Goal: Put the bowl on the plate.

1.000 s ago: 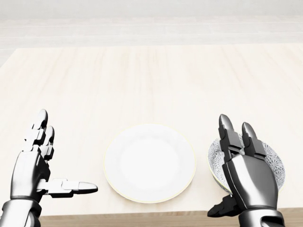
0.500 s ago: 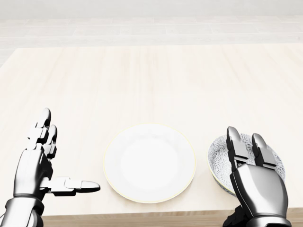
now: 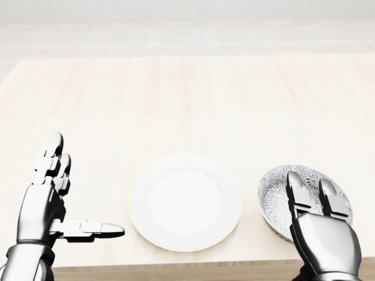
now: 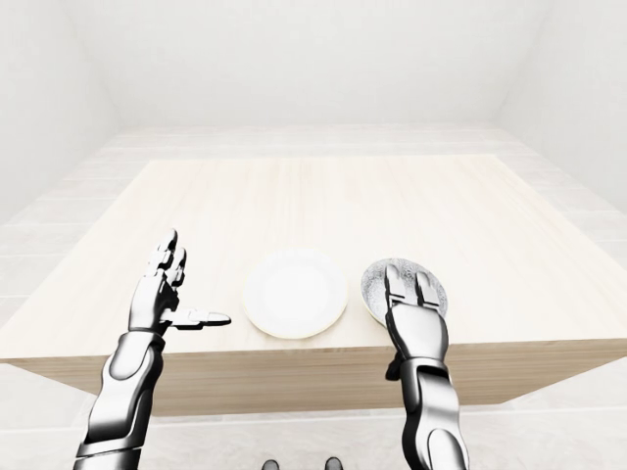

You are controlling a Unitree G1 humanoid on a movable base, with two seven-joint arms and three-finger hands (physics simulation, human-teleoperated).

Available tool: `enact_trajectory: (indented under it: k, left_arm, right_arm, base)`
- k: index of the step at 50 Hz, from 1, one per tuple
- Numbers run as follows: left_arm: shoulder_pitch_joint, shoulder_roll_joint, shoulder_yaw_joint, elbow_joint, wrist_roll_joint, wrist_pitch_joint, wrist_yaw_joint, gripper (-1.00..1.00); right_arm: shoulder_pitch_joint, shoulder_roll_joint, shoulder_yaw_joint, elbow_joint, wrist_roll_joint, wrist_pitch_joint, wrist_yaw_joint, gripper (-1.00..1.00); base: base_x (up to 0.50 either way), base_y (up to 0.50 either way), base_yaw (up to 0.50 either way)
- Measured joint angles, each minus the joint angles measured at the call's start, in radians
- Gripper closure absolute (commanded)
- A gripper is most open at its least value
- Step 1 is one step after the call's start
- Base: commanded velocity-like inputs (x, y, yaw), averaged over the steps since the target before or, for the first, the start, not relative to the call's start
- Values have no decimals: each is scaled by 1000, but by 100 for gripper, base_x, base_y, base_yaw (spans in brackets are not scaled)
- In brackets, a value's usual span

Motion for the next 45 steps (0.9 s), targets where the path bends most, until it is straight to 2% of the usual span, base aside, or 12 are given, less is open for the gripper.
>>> enact_trajectory:
  k: [8,45]
  left_arm:
    - [2,1,3,-7,-2,3,-2,-100]
    - [12,1,7,11,-3,-22,-9,-100]
  right_arm:
    - [-6,-5,-6,52,-21,0,-10,-100]
    - [-7,-16,-5,129,-44,0,-39,-100]
  base:
    - [0,0,0]
    - [0,0,0]
